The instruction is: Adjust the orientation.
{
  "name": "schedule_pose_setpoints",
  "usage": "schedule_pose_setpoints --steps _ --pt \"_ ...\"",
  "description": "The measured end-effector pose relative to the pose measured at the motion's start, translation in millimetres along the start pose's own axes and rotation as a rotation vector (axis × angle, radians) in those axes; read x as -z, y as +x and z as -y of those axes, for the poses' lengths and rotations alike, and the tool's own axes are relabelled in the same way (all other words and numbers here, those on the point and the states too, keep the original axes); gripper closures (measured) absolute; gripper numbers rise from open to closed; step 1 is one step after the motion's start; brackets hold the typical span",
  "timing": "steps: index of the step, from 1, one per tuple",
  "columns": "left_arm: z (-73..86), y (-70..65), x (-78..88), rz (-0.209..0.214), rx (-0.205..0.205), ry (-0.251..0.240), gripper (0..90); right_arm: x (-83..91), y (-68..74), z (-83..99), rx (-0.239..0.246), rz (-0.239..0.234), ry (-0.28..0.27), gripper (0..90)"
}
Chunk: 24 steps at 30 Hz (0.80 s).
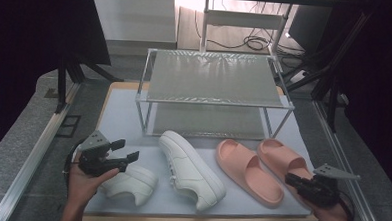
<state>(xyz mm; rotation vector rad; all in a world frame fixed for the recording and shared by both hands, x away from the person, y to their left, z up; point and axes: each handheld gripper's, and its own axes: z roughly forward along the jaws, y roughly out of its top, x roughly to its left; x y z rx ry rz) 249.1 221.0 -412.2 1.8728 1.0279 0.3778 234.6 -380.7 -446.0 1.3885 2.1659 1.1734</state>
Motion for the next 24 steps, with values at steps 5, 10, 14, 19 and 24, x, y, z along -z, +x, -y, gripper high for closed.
schedule_pose_setpoints --steps 5,10,14,19,24 --pt "0.0 0.2 -0.6 0.0 0.0 0.002 31.9 6.1 -24.9 -4.3 -0.019 0.032 0.004 78.4" --pt "0.5 0.9 -2.0 0.0 0.001 0.008 31.9 4.9 -51.2 -11.1 -0.012 0.084 0.02 72.9" --pt "0.8 1.0 -2.8 0.0 0.002 0.009 32.0 0.4 -62.5 -13.0 -0.018 0.097 0.035 70.2" --pt "1.0 1.2 -3.1 -0.002 0.003 0.011 32.0 -10.7 -80.1 -11.9 -0.025 0.11 0.07 69.1" --pt "1.3 0.7 -5.4 0.0 0.001 0.019 32.0 -19.8 -88.4 -11.3 -0.016 0.11 0.082 67.4"
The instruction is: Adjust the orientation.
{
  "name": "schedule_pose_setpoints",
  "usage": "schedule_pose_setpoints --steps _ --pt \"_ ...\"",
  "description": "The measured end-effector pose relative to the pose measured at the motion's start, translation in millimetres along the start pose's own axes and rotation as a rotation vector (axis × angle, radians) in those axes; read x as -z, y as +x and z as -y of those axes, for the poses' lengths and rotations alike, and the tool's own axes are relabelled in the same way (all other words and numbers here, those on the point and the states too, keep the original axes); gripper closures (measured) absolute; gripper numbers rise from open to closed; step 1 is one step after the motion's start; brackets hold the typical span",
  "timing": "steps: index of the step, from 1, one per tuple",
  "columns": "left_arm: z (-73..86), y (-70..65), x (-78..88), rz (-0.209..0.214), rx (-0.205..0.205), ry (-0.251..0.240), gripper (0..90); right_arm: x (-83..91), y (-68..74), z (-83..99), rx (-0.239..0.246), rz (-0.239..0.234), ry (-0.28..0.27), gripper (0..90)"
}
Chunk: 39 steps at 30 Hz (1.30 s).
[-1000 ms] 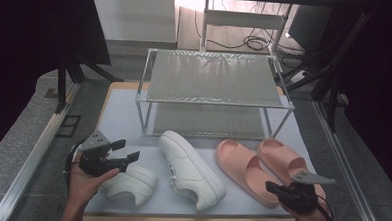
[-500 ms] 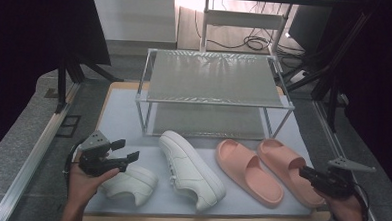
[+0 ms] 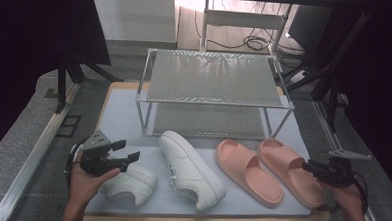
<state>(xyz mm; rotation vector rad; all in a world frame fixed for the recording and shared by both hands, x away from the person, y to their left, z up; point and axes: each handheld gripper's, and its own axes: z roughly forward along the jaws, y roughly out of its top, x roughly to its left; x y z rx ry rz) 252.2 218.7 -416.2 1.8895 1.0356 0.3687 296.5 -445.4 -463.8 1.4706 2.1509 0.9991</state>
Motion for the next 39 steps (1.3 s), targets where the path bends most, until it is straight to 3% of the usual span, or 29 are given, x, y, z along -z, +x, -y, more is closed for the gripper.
schedule_pose_setpoints --steps 12,22,25,26,30,39 --pt "1.1 0.2 3.6 -0.008 0.004 -0.008 32.0 -18.3 -3.6 -3.9 0.012 -0.006 0.029 68.1" --pt "0.6 0.7 4.1 -0.012 0.002 -0.01 32.0 -27.6 -5.5 -8.8 0.042 0.024 0.068 83.4" --pt "0.3 0.4 4.5 -0.013 0.002 -0.011 32.0 -27.9 -1.9 -10.0 0.039 -0.009 0.072 85.4" --pt "0.2 0.1 5.0 -0.012 0.002 -0.013 32.0 -27.3 2.8 -11.5 0.033 -0.027 0.039 85.5" --pt "0.2 0.4 6.1 -0.014 0.0 -0.015 32.0 -28.0 8.9 -16.1 0.047 -0.026 0.028 85.5" --pt "0.4 1.8 7.2 -0.017 0.004 -0.017 32.0 -47.9 24.7 -34.1 0.109 -0.027 0.024 85.1"
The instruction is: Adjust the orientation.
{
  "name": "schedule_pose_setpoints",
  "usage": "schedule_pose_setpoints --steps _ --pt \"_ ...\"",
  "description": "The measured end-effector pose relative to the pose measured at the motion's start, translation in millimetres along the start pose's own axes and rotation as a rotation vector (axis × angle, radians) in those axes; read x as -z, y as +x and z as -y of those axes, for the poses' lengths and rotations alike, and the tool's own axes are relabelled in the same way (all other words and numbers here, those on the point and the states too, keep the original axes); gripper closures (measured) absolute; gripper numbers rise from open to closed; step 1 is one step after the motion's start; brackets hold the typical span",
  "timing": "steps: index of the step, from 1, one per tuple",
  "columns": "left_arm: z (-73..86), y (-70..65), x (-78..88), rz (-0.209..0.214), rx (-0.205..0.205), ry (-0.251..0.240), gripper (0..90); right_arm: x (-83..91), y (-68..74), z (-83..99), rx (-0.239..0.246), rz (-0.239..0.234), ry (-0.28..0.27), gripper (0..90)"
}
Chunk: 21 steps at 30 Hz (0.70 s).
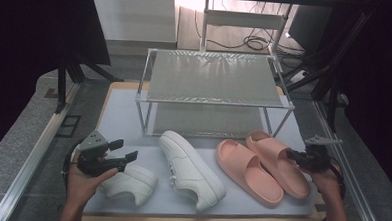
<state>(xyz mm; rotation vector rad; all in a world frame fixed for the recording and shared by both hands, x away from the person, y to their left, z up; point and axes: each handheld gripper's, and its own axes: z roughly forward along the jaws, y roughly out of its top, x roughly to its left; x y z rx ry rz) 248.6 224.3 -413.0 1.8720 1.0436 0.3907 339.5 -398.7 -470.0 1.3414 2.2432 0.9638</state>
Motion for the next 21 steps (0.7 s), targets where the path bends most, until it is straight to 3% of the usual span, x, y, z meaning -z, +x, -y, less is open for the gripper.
schedule_pose_setpoints --steps 13,18,21 --pt "0.1 -0.2 0.4 -0.003 0.002 -0.001 32.0 -22.2 7.3 -18.5 0.042 -0.015 -0.017 84.1" --pt "0.3 0.6 0.8 -0.003 0.001 -0.002 32.0 -25.1 7.5 -20.5 0.065 -0.003 -0.026 83.3" --pt "0.2 0.2 1.6 -0.006 0.005 -0.005 32.0 -26.0 6.6 -20.6 0.088 0.018 -0.028 78.2"
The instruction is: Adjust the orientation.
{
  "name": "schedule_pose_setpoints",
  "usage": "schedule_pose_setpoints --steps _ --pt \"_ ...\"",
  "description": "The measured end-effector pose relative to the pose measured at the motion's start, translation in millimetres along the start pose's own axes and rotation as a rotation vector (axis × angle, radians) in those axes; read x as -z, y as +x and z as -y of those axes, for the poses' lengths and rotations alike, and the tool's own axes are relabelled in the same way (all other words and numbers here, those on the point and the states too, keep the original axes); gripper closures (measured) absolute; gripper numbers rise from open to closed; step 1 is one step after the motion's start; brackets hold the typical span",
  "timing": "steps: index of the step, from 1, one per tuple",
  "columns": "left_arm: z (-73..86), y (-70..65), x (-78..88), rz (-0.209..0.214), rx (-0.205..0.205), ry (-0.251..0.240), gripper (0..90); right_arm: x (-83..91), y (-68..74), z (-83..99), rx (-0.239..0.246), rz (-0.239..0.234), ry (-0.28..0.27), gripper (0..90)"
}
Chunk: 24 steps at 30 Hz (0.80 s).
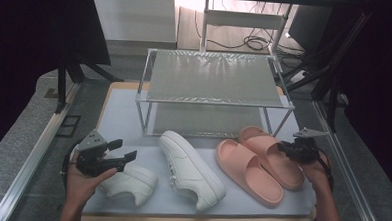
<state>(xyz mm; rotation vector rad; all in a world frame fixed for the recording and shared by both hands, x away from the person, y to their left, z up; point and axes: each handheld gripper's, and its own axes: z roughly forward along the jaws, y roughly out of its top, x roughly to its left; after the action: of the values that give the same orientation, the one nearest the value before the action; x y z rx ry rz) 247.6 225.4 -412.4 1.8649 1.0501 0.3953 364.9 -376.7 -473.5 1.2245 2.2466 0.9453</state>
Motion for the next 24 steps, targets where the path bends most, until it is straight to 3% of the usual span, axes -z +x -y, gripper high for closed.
schedule_pose_setpoints --steps 7,20,24 --pt "-0.2 -1.0 -1.8 0.005 -0.007 0.005 32.0 -1.7 -1.6 4.3 -0.038 -0.016 -0.015 78.9" --pt "-0.2 -0.6 -1.8 0.004 -0.007 0.005 32.0 -8.3 6.1 -1.2 -0.044 -0.004 -0.047 77.9" --pt "-0.1 0.3 -0.5 0.0 -0.001 0.002 32.0 -10.2 4.9 -0.3 -0.079 -0.032 -0.04 67.3"
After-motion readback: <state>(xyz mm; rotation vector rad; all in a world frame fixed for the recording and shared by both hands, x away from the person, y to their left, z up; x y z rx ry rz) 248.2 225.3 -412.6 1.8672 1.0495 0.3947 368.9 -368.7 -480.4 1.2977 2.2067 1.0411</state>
